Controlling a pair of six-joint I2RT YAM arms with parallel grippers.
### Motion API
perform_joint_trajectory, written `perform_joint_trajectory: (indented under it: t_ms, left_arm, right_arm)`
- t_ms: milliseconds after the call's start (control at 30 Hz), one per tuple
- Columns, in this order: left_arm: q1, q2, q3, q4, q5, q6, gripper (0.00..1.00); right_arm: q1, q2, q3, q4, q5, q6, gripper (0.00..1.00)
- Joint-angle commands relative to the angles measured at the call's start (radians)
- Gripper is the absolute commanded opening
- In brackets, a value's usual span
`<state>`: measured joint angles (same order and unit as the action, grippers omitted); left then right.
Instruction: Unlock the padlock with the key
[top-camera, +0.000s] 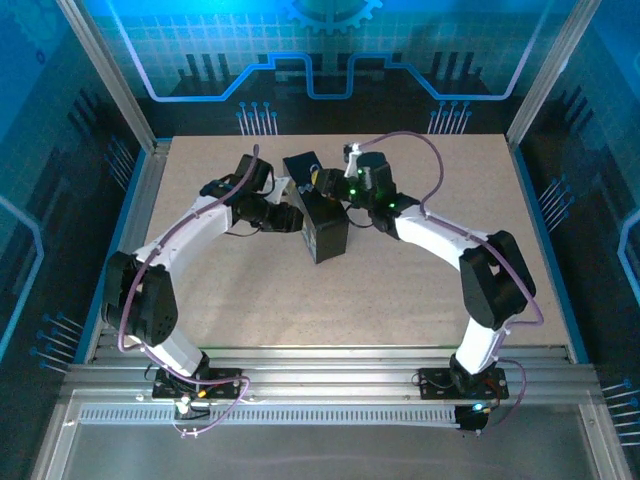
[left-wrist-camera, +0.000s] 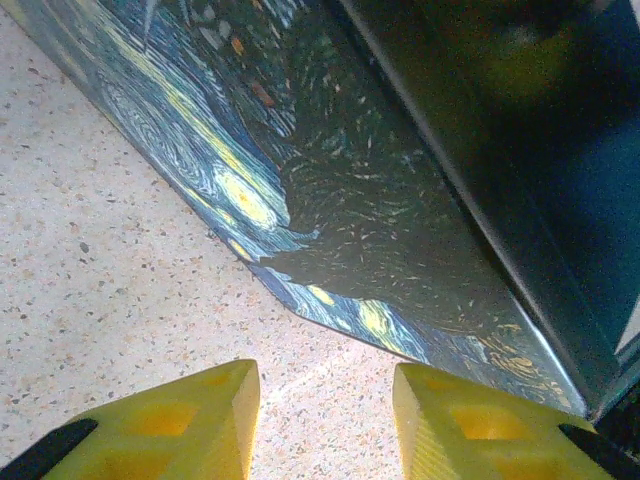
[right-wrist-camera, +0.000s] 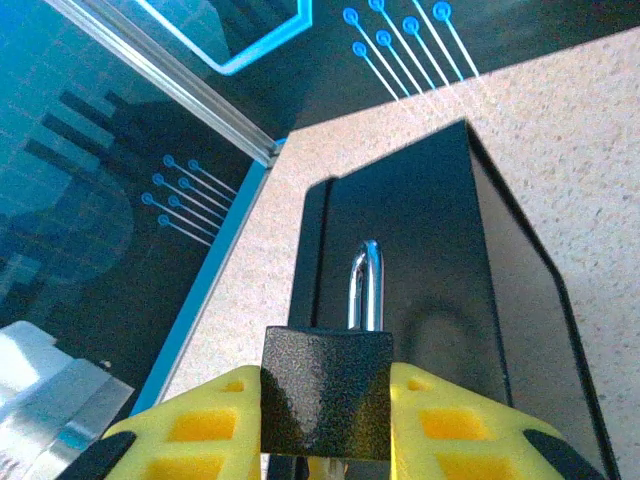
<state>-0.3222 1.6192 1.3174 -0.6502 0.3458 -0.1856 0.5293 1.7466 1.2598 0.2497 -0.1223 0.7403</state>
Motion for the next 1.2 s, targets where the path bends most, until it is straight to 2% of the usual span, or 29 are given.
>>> perform_joint_trajectory:
  t_ms: [0,133,333,533,700,967,1167]
  left_arm:
    - [0.015,-0.035,0.05,-0.011,-0.003,-0.011,0.41]
    - [0.018,-0.037,0.08,-0.028,-0.027,-0.005,0.41]
    - [0.02,-0.051,0.095,-0.029,-0.107,0.015,0.44]
    - [0.027,-0.051,0.108,-0.018,-0.145,0.012,0.45]
    - [0.026,-0.047,0.109,-0.014,-0.148,0.006,0.45]
    - [0.026,-0.053,0.101,-0.013,-0.172,0.006,0.45]
    - [0.027,-0.068,0.108,-0.017,-0.198,0.012,0.47]
  right_arm:
    - [-0.044,-0.115,0.016,-0.035,0.028,-0.044,0.2]
    - [-0.132,-0.174,-0.03,-0.155,0.039,-0.082,0.21]
    - [-0.278,-0.262,-0.233,-0.264,0.099,-0.175,0.22]
    - [-0.41,-0.261,-0.451,-0.234,0.084,-0.184,0.23]
    - [-0.441,-0.222,-0.527,-0.224,0.105,-0.216,0.25]
    - [-0.476,-0.142,-0.505,-0.287,0.082,-0.233,0.43]
    - [-0.479,-0.146,-0.441,-0.369,0.076,-0.263,0.73]
